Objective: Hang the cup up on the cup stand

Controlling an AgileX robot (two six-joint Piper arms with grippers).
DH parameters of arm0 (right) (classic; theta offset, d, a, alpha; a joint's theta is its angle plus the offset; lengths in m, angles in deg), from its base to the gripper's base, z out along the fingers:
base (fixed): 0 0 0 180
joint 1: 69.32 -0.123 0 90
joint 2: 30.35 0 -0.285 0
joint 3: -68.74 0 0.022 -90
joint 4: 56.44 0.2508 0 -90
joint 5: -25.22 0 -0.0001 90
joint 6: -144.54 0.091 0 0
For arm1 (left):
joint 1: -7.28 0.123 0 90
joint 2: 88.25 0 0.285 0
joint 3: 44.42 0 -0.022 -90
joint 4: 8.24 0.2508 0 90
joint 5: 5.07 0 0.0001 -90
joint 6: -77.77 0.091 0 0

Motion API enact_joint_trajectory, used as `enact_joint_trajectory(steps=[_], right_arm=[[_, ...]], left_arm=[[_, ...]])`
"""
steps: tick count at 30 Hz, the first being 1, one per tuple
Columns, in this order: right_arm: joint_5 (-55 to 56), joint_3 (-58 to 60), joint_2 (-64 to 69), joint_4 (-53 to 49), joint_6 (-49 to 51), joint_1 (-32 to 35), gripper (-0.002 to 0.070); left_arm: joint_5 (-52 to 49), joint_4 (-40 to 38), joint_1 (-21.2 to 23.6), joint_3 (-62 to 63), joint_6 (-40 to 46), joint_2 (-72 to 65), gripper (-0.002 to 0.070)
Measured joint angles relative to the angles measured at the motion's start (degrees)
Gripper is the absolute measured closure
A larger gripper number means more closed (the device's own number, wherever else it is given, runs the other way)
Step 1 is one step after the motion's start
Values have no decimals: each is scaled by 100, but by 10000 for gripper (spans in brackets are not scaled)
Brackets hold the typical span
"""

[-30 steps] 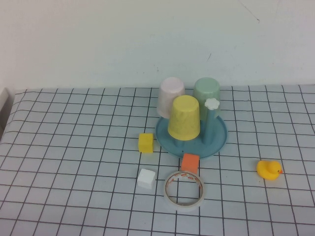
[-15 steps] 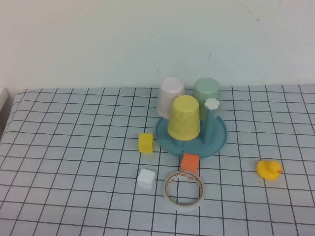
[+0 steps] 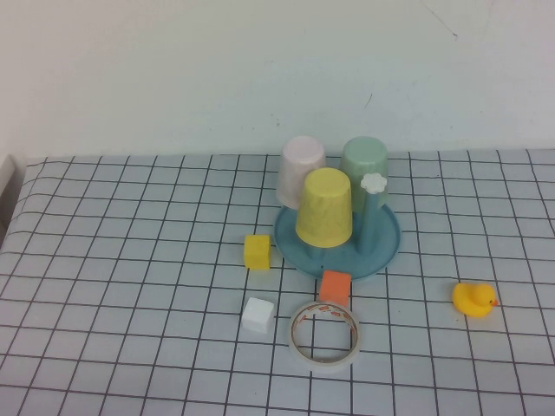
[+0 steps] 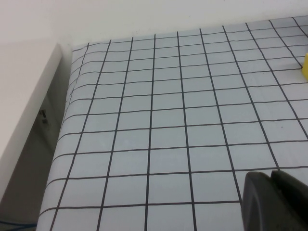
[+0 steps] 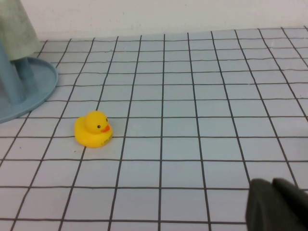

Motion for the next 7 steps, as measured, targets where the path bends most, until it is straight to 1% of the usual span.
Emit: enact_joint_trajectory(steps=[7], right_arm=[[0, 0, 0, 0, 0, 0, 677]], left_arm=[[0, 0, 0, 0, 36, 0, 677]])
